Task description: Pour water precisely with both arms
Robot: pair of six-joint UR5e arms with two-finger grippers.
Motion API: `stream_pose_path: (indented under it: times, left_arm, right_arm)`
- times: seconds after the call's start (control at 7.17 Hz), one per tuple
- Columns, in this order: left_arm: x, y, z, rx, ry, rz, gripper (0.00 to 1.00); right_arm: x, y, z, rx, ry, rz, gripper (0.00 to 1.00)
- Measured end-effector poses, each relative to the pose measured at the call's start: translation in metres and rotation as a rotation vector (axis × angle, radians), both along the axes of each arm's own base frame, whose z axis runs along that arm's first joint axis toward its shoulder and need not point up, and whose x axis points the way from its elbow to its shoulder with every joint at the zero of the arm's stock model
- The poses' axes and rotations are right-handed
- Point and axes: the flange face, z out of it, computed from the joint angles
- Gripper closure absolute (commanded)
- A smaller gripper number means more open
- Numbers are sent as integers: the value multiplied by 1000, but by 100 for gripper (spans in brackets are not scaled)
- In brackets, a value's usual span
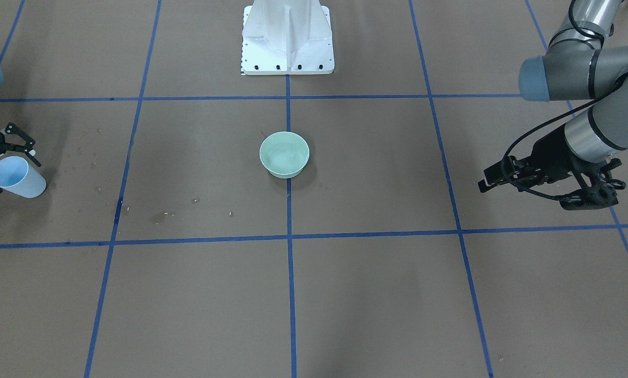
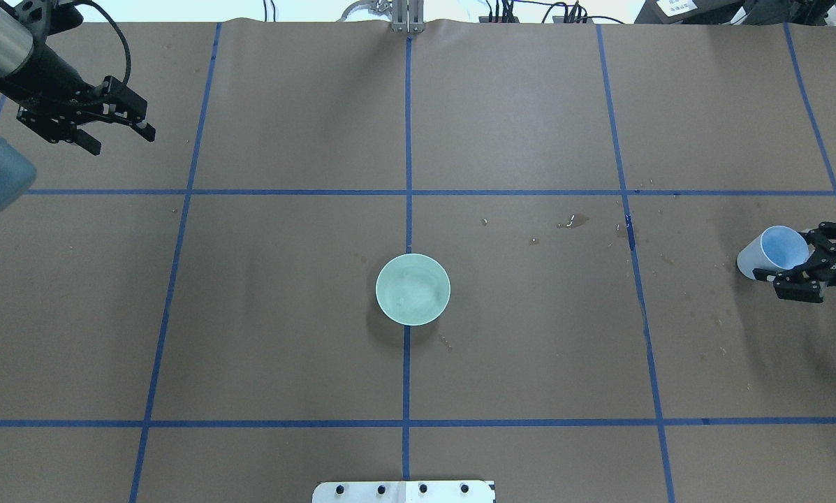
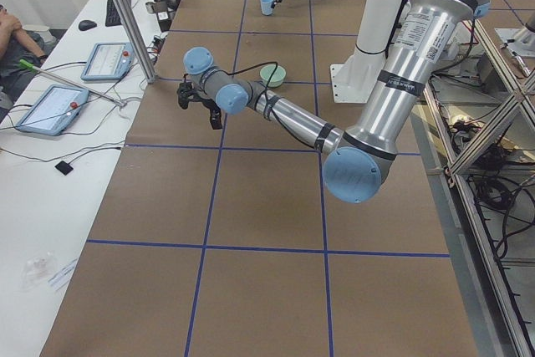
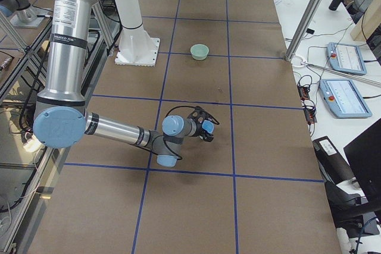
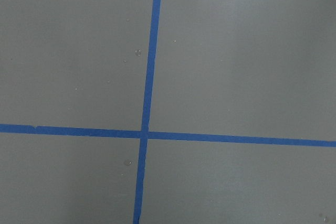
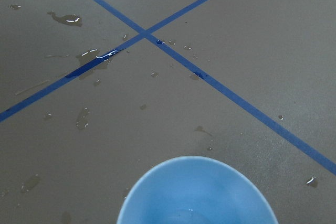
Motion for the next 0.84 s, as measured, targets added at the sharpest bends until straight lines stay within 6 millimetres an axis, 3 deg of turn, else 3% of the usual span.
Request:
stream_pose_path:
  times: [0.28,0.84]
  left_arm:
    - [0,0,0,1,0,0,1]
    - [-1,0,-1,2,-1,-3,1]
  right_arm:
    - [9,11,-1,-6,-2,1,1]
    - [43,55,6,-16,1,-1,1]
